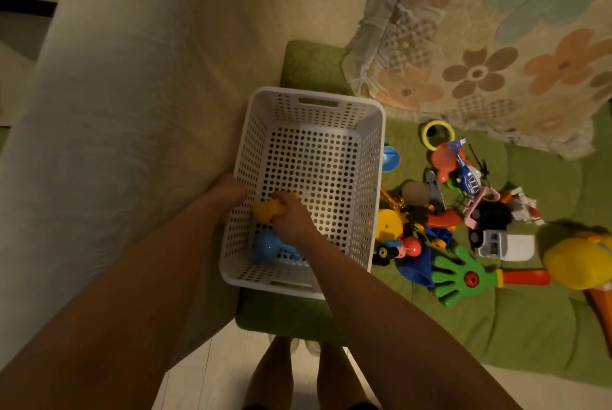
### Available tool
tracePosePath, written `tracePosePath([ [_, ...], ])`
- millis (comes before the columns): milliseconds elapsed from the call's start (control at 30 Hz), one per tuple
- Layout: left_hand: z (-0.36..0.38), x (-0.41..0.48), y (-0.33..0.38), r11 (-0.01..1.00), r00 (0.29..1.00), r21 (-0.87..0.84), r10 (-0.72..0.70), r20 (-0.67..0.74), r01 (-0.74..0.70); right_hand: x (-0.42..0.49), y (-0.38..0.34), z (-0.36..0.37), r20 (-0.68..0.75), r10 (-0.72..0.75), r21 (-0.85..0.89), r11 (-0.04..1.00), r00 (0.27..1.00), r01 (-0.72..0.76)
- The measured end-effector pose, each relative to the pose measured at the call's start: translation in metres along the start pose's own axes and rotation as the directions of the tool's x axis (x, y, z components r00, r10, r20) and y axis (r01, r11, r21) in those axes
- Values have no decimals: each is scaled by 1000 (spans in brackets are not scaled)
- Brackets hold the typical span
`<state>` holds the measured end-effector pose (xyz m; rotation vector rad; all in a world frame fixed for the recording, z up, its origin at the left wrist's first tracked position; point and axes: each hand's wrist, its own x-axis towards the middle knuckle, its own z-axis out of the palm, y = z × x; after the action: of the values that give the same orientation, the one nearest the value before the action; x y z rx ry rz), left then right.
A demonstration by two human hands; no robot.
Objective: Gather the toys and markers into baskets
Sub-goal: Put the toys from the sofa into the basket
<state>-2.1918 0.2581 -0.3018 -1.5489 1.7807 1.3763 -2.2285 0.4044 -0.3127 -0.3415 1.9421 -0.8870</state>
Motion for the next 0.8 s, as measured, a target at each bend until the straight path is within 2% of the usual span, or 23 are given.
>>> tracePosePath([
  [100, 2, 6, -3, 1000, 1000, 20, 3, -27, -2, 2, -5, -5, 21, -25, -4, 1000, 999, 25],
  [200, 1, 8, -2, 999, 999, 43, -20, -31, 21, -5, -11, -32, -150, -109, 34, 993, 983, 116],
  [267, 1, 9, -1, 997, 999, 71, -21, -33, 23, -13, -16, -59, -315, -237, -52, 971, 919, 232],
  [367, 2, 9, 2, 989, 999, 143, -22, -36, 27, -26, -15, -99, -474, -450, -337, 887, 757, 316],
  [433, 2, 7, 3, 989, 999, 146, -31, -28, 34, -33, -6, -120, -509, -480, -444, 857, 714, 260],
  [500, 3, 6, 2, 992, 999, 124, -33, -43, 38, -39, 14, -137, -526, -400, -519, 850, 751, 90],
  [567, 3, 7, 2, 991, 998, 123, -46, -48, 52, -42, 42, -150, -488, -267, -589, 803, 831, -88],
  [600, 3, 6, 2, 990, 998, 131, -45, -43, 50, -44, 57, -154, -430, -193, -610, 782, 882, -126],
  [700, 6, 3, 5, 982, 998, 179, -43, -53, 52, -56, 92, -154, -129, -38, -734, 676, 991, -69],
  [800, 5, 3, 4, 989, 994, 141, -34, -106, 49, -70, 112, -148, 85, 42, -867, 496, 995, 53],
])
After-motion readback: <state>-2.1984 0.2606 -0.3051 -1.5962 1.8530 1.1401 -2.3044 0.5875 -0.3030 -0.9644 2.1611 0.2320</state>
